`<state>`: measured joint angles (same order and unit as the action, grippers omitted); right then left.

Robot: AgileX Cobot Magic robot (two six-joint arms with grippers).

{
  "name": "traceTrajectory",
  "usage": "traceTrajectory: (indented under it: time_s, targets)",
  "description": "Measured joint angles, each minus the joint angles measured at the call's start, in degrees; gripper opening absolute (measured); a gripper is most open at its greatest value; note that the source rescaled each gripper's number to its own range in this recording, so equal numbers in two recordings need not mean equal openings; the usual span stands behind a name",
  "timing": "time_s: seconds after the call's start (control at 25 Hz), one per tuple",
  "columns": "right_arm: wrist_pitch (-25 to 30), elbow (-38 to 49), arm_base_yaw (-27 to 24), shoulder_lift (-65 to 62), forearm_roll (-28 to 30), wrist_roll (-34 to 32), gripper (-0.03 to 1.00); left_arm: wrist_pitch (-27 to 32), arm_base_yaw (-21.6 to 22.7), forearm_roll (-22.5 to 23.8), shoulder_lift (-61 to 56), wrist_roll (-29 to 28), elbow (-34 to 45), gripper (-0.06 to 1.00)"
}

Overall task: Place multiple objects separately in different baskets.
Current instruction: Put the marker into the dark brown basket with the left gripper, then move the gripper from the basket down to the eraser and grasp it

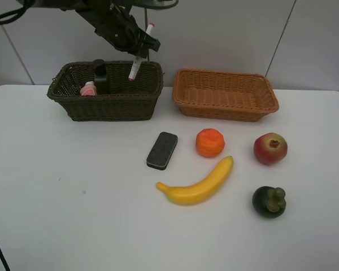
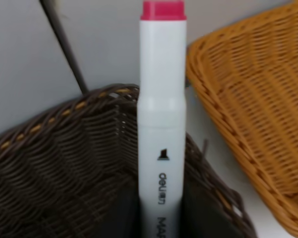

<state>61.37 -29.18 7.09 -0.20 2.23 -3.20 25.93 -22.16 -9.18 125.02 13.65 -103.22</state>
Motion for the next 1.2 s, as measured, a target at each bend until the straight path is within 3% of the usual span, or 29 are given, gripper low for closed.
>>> traceTrajectory:
  time_s: [0.08,0.16,0.24,0.32,0.52,0.92,1.04,1.2]
  targets:
    - [0.0,0.0,0.0,0.0,0.0,0.0,1.00,0.2,0.0,1.7,0.4,-0.1,0.0,0.22]
    - [0.0,0.0,0.0,0.0,0.0,0.0,1.00,0.8,0.0,2.7,0.4,-0.2,0.0,0.57]
    - [0.0,0.0,0.0,0.0,0.0,0.0,1.00,0.8,0.0,3.1,0.4,-0.2,-0.1,0.85]
    - [0.0,0.0,0.0,0.0,0.0,0.0,1.00,1.6,0.0,3.1,0.4,-1.1,-0.2,0.96]
    - [0.0,0.0,0.0,0.0,0.0,0.0,1.00,9.1,0.0,3.3,0.0,-6.7,-1.4,1.00]
    - [0.0,0.0,0.0,0.0,0.0,0.0,1.00,37.3,-2.1,2.6,-6.4,-16.3,-1.7,1.00]
    - [0.0,0.0,0.0,0.0,0.0,0.0,1.00,41.0,-5.8,2.8,-6.3,-17.2,-1.7,1.00]
    - [0.0,0.0,0.0,0.0,0.0,0.0,1.00,41.2,-11.4,3.1,-5.6,-18.9,-1.7,1.00]
